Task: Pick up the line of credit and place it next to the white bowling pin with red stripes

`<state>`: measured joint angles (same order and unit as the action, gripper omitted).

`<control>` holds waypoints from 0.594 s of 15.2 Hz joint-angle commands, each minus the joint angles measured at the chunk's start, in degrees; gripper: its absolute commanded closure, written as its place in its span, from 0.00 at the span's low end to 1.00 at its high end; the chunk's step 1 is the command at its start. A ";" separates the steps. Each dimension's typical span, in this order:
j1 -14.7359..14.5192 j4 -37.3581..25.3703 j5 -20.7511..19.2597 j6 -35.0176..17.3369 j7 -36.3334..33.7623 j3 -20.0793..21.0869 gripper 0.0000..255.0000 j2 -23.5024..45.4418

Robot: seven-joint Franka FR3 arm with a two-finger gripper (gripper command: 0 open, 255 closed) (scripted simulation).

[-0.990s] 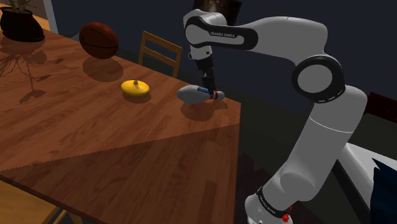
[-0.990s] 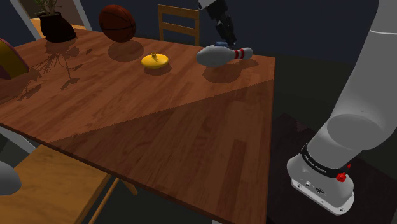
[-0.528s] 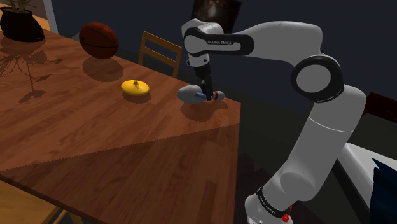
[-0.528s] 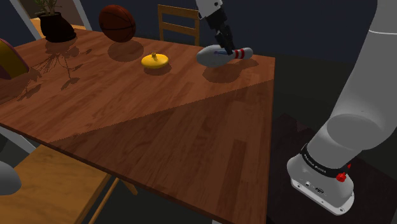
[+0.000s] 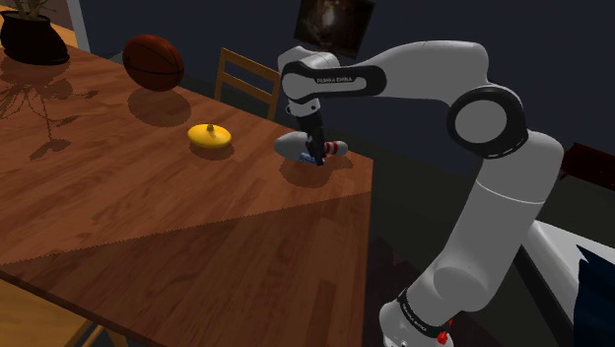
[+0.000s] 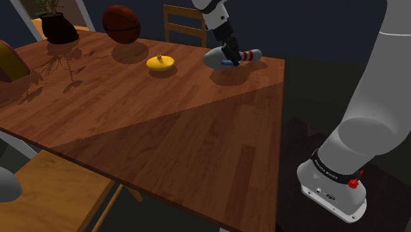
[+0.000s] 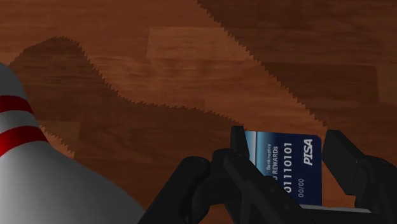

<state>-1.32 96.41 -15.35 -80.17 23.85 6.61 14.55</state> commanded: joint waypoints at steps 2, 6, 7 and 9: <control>0.14 2.01 -0.03 -2.30 -0.45 -0.06 1.00 0.31; 0.21 3.93 -0.09 -4.98 -1.10 -0.09 1.00 1.16; 0.23 4.37 -0.12 -5.65 -1.26 -0.11 1.00 1.40; 0.26 5.22 -0.17 -6.96 -1.58 -0.13 1.00 1.92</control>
<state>-1.10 101.20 -15.48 -86.44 22.40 6.50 16.22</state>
